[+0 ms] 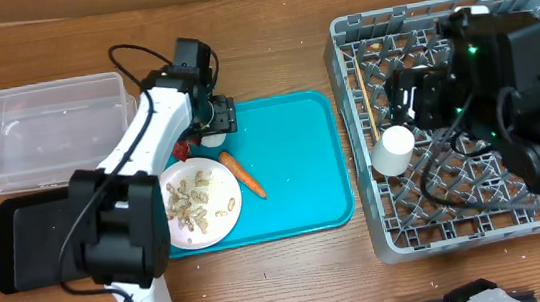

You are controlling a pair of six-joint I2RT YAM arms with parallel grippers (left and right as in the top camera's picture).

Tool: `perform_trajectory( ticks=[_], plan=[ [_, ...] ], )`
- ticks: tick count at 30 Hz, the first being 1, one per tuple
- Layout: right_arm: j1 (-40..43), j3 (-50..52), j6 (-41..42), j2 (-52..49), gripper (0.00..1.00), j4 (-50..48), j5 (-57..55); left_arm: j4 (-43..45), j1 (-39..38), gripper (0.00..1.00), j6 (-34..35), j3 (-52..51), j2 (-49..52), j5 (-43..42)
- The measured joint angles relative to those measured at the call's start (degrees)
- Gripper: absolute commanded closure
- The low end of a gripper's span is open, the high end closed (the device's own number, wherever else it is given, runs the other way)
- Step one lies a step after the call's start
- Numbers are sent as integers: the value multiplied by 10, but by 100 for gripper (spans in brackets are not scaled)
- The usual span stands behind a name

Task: Sort waste into correct bins and load items into the dishwasher
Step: 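Grasp the crumpled white foil with the left gripper, then drop the white foil into the clear plastic bin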

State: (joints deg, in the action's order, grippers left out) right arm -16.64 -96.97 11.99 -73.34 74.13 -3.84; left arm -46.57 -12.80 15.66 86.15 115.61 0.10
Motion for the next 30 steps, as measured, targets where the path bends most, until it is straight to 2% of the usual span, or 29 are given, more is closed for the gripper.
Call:
perform_trajectory(
  ticks=[4, 6, 11, 17, 20, 24, 25, 27, 28, 30],
  plan=[
    [0, 0, 0, -21, 0, -2, 3, 8, 0, 75, 12, 0, 15, 21],
    [0, 0, 0, -25, 0, -4, 10, 7, 0, 96, 15, 0, 18, 23],
    [0, 0, 0, -1, 0, -19, 19, -78, 0, 96, 16, 23, 18, 20],
    [0, 1, 0, 99, 0, -16, 21, -188, 2, 96, 16, 118, -16, 35],
    [0, 1, 0, 146, 0, -5, 16, -211, 13, 96, 16, 137, -74, 71],
    [0, 1, 0, 188, 0, 1, 6, -218, 70, 94, 15, 150, -132, 111],
    [0, 1, 0, 195, 0, 1, 4, -218, 90, 85, 15, 152, -136, 117],
    [0, 1, 0, 204, 0, 1, 4, -216, 131, 51, 13, 153, -134, 123],
    [0, 1, 0, 206, 0, 1, 4, -214, 152, 43, 13, 153, -128, 123],
    [0, 1, 0, 207, 0, 1, 4, -210, 185, 42, 12, 153, -113, 116]
  ],
)
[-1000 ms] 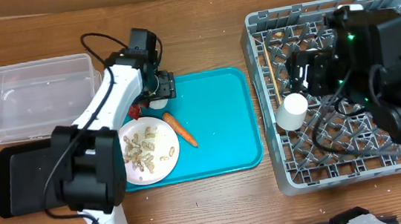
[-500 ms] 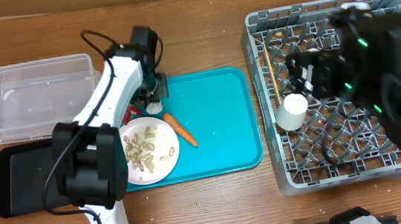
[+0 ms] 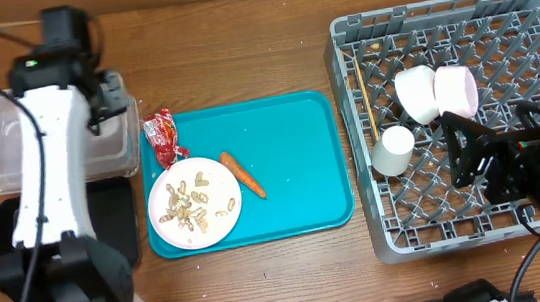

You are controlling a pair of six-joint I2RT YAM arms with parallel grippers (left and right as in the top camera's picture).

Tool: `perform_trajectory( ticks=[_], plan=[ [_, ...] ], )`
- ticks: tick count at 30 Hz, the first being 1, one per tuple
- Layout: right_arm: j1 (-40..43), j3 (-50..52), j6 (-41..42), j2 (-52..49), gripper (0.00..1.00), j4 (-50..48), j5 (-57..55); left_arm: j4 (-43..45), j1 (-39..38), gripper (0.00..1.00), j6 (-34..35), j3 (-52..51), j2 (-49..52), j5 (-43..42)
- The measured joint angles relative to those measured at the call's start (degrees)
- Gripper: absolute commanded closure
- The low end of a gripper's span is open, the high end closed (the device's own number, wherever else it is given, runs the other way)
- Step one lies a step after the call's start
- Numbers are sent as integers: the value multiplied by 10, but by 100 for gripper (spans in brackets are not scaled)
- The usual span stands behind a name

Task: Sort waste into correct bins and load items into the dishwasher
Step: 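Drop the white foil into the clear plastic bin, then grasp the red snack wrapper and drop it into the clear bin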

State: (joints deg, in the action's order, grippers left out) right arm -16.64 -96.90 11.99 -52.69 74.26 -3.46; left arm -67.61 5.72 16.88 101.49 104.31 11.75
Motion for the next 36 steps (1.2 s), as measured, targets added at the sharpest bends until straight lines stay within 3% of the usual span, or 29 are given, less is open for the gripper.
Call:
perform_trajectory(
  ticks=[3, 8, 13, 19, 26, 31, 33, 35, 36],
  plan=[
    [0, 0, 0, -3, 0, 1, 0, -2, 34, 48, -1, 0, 23, -22],
    [0, 0, 0, -5, 0, 3, 0, -14, 33, 42, -4, 0, 26, -55],
    [0, 0, 0, -5, 0, 12, 0, -18, -48, 36, -3, -2, 26, -38],
    [0, 0, 0, -5, 0, 35, -2, 47, -164, 30, 56, -69, 31, 34],
    [0, 0, 0, -5, 0, 43, -4, 117, -164, 30, 89, -115, 104, 67],
    [0, 0, 0, -5, 0, 43, -4, 138, -162, 36, 90, -118, 156, 74],
    [0, 0, 0, -5, 0, 44, -4, 145, -162, 43, 90, -119, 172, 74],
    [0, 0, 0, -5, 0, 45, -4, 154, -162, 58, 92, -119, 187, 74],
    [0, 0, 0, -5, 0, 46, -4, 156, -162, 71, 91, -119, 189, 75]
  ],
)
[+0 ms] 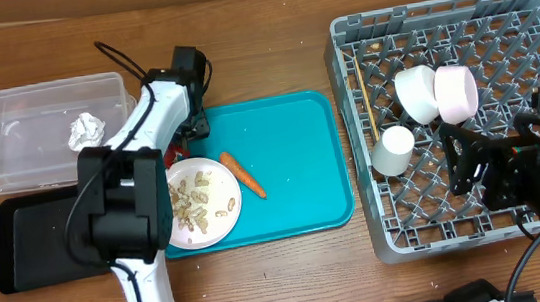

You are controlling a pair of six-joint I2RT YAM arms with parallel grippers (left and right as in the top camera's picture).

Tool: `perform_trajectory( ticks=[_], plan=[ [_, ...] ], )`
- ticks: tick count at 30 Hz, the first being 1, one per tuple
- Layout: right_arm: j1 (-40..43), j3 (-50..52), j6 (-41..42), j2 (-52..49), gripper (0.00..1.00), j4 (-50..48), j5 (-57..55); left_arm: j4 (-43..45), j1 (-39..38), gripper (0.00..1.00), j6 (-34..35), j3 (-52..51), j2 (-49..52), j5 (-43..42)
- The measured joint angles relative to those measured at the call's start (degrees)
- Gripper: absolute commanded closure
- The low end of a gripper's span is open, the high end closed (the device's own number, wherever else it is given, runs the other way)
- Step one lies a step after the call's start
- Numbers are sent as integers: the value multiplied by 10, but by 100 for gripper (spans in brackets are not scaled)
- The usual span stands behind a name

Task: Sort waste into correct bins and load items into the dishwasher
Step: 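Grasp the red snack wrapper and drop it into the clear bin, then reach the left gripper down to the carrot beside the plate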

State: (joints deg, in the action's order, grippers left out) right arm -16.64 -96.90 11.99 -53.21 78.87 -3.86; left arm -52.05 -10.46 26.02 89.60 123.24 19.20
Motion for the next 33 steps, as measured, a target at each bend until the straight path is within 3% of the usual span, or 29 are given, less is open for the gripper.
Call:
perform_trajectory(
  ticks=[2, 7, 12, 19, 20, 23, 24, 28, 33],
  plan=[
    [0, 0, 0, 0, 0, 2, 0, 4, 0, 96, 4, 0, 1, 1],
    [0, 0, 0, 0, 0, 7, 0, -25, 0, 96, 2, 13, 1, 1],
    [0, 0, 0, 0, 0, 10, 0, -97, 1, 96, -1, 95, -6, 1],
    [0, 0, 0, 0, 0, 14, 0, -127, 36, 96, -4, 157, -96, 22],
    [0, 0, 0, 0, 0, 13, 0, -127, 54, 94, -5, 160, -108, 25],
    [0, 0, 0, 0, 0, 14, 0, -127, 108, 52, -11, 165, -117, 20],
    [0, 0, 0, 0, 0, 14, 0, -128, 124, 47, -14, 165, -117, 10],
    [0, 0, 0, 0, 0, 15, 0, -167, 173, 47, -38, 171, -116, -52],
    [0, 0, 0, 0, 0, 30, 0, -229, 143, 48, -63, 196, -130, -97]
  ],
)
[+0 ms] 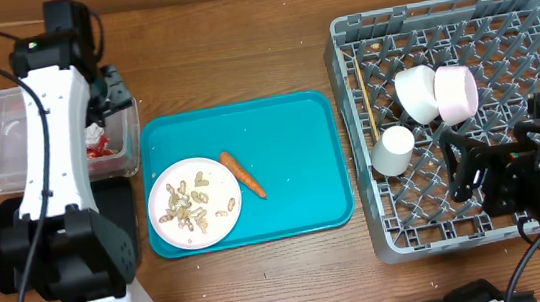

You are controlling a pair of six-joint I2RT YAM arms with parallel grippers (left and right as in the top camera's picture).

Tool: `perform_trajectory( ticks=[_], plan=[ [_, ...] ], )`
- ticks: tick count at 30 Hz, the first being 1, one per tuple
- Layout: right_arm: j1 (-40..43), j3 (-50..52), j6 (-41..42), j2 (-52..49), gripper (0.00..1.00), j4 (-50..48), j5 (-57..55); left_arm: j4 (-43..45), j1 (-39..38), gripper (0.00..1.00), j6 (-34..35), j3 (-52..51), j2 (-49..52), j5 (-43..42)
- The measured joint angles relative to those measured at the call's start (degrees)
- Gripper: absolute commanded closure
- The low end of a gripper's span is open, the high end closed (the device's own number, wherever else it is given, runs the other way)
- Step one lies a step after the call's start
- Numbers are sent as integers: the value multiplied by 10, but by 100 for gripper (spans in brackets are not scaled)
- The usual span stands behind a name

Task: Sort waste into correct bins and load items into the dishwasher
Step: 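Reach the left gripper down to the carrot beside the plate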

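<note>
My left gripper point(114, 87) hangs over the right end of the clear plastic bin, with nothing showing between its fingers. A red wrapper point(96, 144) lies in that bin beside my left arm, apart from the gripper. On the teal tray point(290, 149) sit a white plate point(214, 173) of food scraps and a carrot point(243, 176). My right gripper point(459, 165) stands open and empty over the front of the grey dish rack point(348, 52). The rack holds a white cup point(415, 93), a pink cup point(455, 91) and a smaller white cup point(393, 150).
A black bin point(14, 248) lies in front of the clear one, partly under my left arm. The dish rack fills the right side of the wooden table, and my right arm covers its front right corner.
My left gripper was at the red wrapper by the tray's far left corner and is now over the clear bin. The wrapper now lies in that bin. The right arm has hardly moved.
At first my left gripper was at a crumpled white paper on the tray, and my right gripper was over the rack. Then the left was over the clear bin and two more cups lay in the rack. Later the paper lay in the bin; now the wrapper does too.
</note>
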State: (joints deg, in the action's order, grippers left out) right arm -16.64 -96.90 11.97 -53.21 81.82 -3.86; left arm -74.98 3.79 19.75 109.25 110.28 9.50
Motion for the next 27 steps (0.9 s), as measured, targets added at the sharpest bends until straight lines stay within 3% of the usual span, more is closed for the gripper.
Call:
perform_trajectory(
  ticks=[4, 8, 11, 13, 18, 22, 27],
  plan=[
    [0, 0, 0, 0, 0, 21, 0, -44, -75, 47, -2, 5, -34, -14],
    [0, 0, 0, 0, 0, 29, 0, -48, -167, 49, 44, -12, -53, -25],
    [0, 0, 0, 0, 0, 27, 0, -3, -226, 48, 94, -78, -57, -35],
    [0, 0, 0, 0, 0, 23, 0, 29, -257, 42, 125, -133, -55, -45],
    [0, 0, 0, 0, 0, 22, 0, 90, -319, 43, 239, -258, -50, -59],
    [0, 0, 0, 0, 0, 22, 0, 153, -330, 50, 327, -319, -50, -61],
    [0, 0, 0, 0, 0, 23, 0, 255, -329, 50, 373, -371, -50, -60]
  ],
)
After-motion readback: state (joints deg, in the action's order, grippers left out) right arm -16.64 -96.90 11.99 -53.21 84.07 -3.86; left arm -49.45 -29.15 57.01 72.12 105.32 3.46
